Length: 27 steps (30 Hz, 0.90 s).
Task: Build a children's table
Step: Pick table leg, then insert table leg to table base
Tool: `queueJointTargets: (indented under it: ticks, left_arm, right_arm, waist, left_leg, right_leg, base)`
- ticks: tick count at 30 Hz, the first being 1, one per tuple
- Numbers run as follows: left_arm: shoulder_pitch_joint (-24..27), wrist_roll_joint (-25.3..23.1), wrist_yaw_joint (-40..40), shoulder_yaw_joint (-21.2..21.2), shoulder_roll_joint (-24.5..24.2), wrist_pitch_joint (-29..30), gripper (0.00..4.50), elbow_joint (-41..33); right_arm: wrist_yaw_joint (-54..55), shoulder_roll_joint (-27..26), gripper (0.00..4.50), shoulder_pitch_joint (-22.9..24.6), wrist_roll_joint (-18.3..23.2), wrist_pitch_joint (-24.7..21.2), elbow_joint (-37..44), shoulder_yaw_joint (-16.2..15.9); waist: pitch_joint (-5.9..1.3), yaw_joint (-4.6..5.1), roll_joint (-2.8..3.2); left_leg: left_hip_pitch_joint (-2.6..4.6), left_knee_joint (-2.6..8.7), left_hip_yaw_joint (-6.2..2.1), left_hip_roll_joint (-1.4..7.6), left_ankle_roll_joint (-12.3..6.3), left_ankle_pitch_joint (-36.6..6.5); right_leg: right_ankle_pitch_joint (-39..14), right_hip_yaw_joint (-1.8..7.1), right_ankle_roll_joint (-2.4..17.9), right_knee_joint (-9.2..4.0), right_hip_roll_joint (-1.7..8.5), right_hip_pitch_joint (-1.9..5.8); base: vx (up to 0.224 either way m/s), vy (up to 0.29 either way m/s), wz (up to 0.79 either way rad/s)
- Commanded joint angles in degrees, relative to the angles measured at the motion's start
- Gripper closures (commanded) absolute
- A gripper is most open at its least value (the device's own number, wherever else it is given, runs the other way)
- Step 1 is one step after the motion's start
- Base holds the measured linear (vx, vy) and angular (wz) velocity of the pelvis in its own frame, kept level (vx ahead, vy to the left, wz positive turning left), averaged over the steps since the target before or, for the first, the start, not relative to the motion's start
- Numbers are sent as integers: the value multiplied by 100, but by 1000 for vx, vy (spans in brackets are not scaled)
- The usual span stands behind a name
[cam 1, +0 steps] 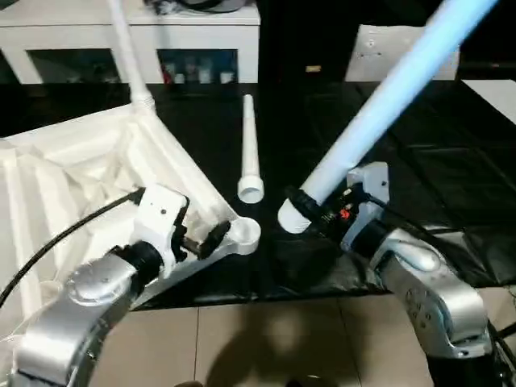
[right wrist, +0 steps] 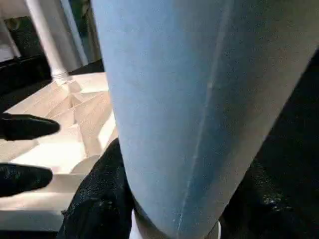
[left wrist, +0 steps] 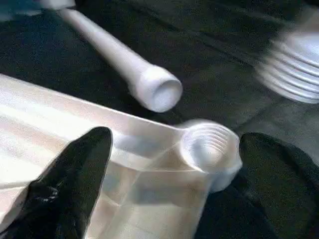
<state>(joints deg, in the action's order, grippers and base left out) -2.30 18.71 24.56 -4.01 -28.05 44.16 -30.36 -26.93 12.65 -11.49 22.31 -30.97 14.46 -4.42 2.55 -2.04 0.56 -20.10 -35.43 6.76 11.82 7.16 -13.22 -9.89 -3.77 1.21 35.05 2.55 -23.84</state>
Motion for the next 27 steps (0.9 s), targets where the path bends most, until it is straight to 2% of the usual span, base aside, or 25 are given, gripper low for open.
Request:
queueJointTargets:
  ticks: [1, 3, 5, 7, 10, 14, 22, 27]
  left_arm:
    - [-35, 180, 520, -184, -280, 149, 0, 0]
    - [-91, 254, 826, -348, -569, 311, 29, 106]
    - [-153, 122, 970, -500, -708, 233, 40, 258]
    - [-181, 33, 991, -556, -734, 152, 50, 328]
    - [-340, -123, 889, -602, -747, 275, 75, 642]
    - [-447, -138, 859, -615, -791, 345, 110, 804]
    - [-486, -131, 780, -590, -696, 589, 178, 905]
    - [-526, -100, 819, -577, -669, 622, 211, 931]
  right_arm:
    - [-166, 84, 262, -91, 23, 56, -34, -17]
    - [-256, 161, 262, -108, 22, 58, -79, -71]
    - [-289, 203, 262, -112, 31, 34, -87, -95]
    - [-294, 209, 262, -111, 36, 27, -85, -97]
    - [-337, 217, 262, -99, 8, 49, -91, -99]
    - [-368, 241, 262, -107, -26, 81, -114, -113]
    - [-417, 297, 262, -109, -91, 105, -139, -158]
    - [-452, 314, 262, -117, -119, 104, -163, -183]
  waist:
    - [-289, -8, 87]
    - [-270, 0, 83]
    - [-253, 3, 89]
    - [-240, 10, 77]
    - [-227, 12, 75]
    - [-225, 11, 68]
    - [-245, 18, 64]
    - [-243, 18, 54]
  left_leg:
    - [-74, 441, 95, -10, -151, -444]
    - [-71, 445, 114, -16, -136, -501]
    - [-66, 451, 123, -20, -136, -639]
    - [-76, 464, 124, -17, -118, -724]
    - [-50, 466, 130, -23, -104, -871]
    - [-57, 469, 125, -25, -106, -900]
    - [-77, 461, 123, -16, -122, -649]
    - [-73, 468, 125, -9, -133, -673]
  right_leg:
    - [-1062, 246, 766, -359, 300, 347]
    - [-1041, 251, 852, -357, 308, 357]
    - [-1286, 255, 839, -390, 320, 362]
    - [-1576, 257, 745, -415, 327, 375]
    - [-1886, 257, 656, -457, 326, 355]
    - [-2131, 251, 554, -486, 331, 344]
    - [-1677, 255, 691, -435, 322, 358]
    - [-1595, 257, 764, -427, 326, 362]
  base:
    - [0, 0, 0]
    - [0, 0, 0]
    - [0, 0, 0]
    - [0, 0, 0]
    - [0, 0, 0]
    - [0, 0, 0]
    - [0, 0, 0]
    - [0, 0, 0]
